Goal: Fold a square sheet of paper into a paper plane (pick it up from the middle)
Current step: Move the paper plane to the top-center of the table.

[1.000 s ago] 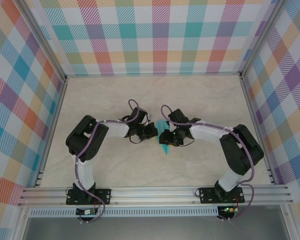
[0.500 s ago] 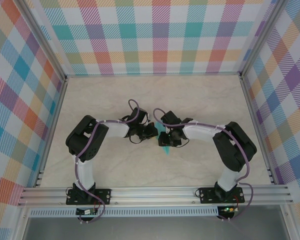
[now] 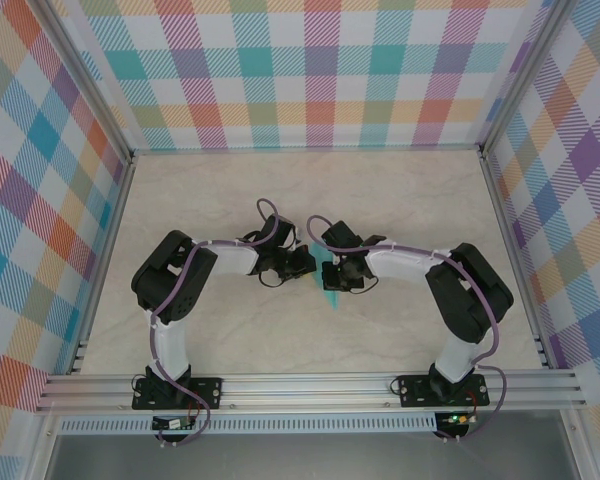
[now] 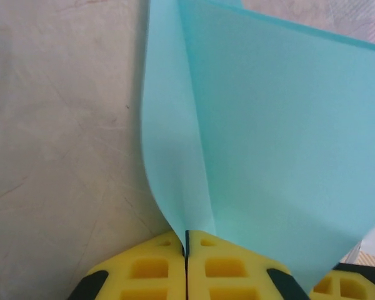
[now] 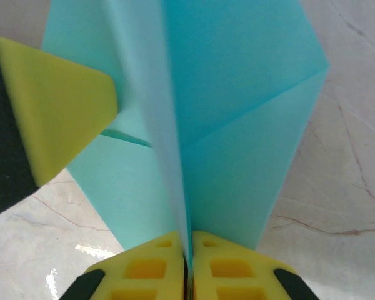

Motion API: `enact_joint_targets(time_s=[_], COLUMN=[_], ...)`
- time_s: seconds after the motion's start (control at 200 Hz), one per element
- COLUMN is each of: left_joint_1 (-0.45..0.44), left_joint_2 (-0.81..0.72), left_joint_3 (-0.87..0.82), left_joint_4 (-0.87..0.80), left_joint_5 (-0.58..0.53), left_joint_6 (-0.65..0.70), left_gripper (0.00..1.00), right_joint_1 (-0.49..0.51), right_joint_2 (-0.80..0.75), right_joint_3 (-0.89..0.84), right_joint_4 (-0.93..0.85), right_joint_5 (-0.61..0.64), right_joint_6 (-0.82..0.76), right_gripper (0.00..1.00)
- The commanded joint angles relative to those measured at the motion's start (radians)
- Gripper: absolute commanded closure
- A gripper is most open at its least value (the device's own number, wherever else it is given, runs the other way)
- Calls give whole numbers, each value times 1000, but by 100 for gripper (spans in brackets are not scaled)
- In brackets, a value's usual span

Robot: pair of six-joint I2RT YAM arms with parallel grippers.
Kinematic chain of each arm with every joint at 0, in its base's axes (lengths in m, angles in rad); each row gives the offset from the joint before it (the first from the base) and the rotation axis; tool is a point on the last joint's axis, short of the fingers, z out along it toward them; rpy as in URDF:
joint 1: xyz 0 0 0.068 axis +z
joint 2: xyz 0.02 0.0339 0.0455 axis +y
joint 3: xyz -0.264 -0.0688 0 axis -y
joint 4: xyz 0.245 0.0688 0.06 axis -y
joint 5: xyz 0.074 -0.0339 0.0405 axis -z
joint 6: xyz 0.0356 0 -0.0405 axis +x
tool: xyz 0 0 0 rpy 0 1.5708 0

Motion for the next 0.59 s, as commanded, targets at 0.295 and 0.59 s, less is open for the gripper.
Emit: enact_joint_targets(time_s=[0.295, 0.59], left_joint_1=[46, 64], left_joint_2=[-217, -336], left_joint_3=[64, 38], left_joint_4=[-282, -478], left_joint_5=[-316, -558], left_joint_6=[-7, -15], left_gripper=[28, 9], right_joint_1=[8, 8], right_joint_2=[-30, 55], right_joint_3=[61, 117], right_joint_4=[-125, -134], right_joint_5=[217, 210], right_joint_6=[21, 37], right_gripper=[98, 91])
